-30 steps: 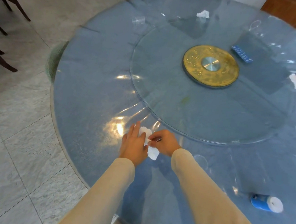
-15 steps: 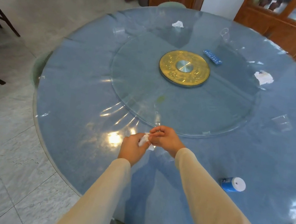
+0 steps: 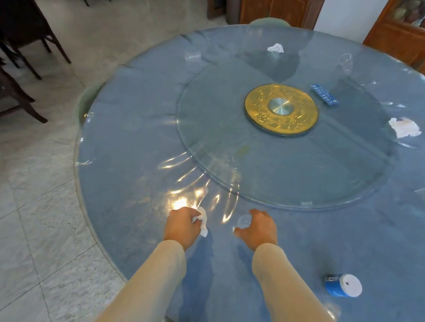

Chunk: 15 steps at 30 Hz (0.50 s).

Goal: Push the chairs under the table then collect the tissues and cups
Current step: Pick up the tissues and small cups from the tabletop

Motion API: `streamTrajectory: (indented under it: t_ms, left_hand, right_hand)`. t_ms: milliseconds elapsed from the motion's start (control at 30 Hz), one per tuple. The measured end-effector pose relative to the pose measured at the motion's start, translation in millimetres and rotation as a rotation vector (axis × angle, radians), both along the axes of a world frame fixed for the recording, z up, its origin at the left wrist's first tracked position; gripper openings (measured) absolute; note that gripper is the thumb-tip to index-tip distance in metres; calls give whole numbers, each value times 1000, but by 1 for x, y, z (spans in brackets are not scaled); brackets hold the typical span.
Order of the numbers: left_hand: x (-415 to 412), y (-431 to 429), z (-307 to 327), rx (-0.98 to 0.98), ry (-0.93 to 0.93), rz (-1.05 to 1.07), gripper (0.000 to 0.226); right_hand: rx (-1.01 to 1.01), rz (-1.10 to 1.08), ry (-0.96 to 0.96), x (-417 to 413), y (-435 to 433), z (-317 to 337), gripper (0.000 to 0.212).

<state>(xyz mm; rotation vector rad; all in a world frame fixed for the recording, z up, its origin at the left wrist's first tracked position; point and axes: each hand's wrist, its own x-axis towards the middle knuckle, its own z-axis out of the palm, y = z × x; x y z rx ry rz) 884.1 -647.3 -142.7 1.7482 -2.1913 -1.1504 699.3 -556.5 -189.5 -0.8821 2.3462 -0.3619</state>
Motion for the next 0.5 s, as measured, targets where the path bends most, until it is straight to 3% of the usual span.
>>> streamTrajectory:
  t_ms: [100, 300, 500]
  left_hand:
    - [12, -14, 7, -26, 15, 26, 23]
    - [52, -64, 26, -140, 18, 55, 30]
    - [123, -144, 35, -173, 48, 157, 23]
  right_hand:
    - [10, 23, 27, 5, -18, 11, 60]
    - [-133, 80, -18, 36, -86, 48, 66]
    - [-206, 184, -8, 102, -169, 76, 65]
